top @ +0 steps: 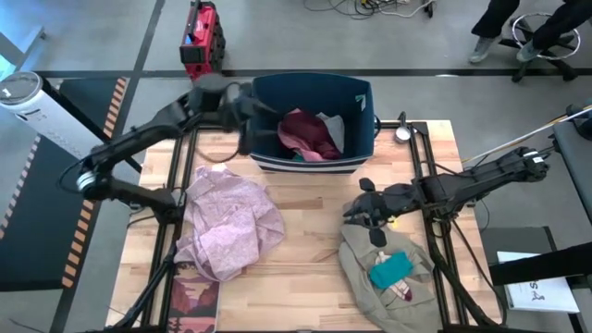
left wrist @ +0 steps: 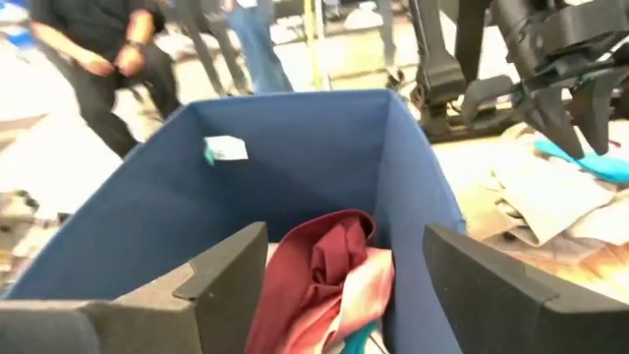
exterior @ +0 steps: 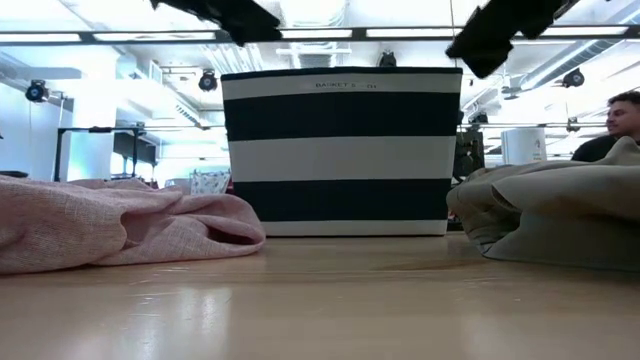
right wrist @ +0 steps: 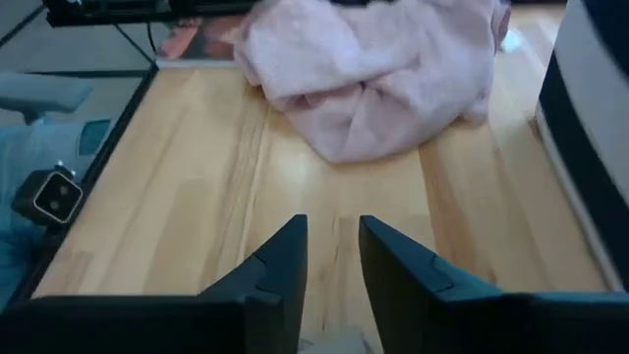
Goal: Sort clothes
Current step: Put the blue sock into the blue laundry organizer
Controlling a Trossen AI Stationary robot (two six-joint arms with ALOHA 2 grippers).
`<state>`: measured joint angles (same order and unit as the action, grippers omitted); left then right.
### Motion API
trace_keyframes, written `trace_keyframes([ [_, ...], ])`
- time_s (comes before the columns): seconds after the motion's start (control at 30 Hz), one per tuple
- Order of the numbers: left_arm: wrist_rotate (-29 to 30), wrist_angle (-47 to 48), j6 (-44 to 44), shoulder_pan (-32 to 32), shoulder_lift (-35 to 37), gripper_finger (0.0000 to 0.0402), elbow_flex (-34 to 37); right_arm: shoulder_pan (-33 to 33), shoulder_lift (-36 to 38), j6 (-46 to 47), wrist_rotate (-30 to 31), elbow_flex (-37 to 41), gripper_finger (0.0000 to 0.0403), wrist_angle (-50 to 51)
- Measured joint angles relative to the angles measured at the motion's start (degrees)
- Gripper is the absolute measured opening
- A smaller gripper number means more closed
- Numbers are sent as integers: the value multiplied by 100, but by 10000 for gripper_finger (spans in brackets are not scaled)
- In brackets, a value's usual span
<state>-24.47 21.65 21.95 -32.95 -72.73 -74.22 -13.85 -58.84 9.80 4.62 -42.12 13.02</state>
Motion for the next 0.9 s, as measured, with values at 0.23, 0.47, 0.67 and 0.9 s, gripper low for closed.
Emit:
trace_keyframes([
  [0.23,607,-968,-413,421,1492,265,1678,-151,-358,813,-27,-3,132,528],
  [0.47,1308,-1179,-762,863,2411,264,2637,-617,-473,2000,-480,-1,182,841],
  [0.67,1466,-1433,-1007,1047,2775,262,3112,-1353,-462,3015,-749,-46,205,813],
  [0.9,1471,-1568,-1110,1106,2832,254,3320,-2109,-578,4303,-773,-35,212,827],
])
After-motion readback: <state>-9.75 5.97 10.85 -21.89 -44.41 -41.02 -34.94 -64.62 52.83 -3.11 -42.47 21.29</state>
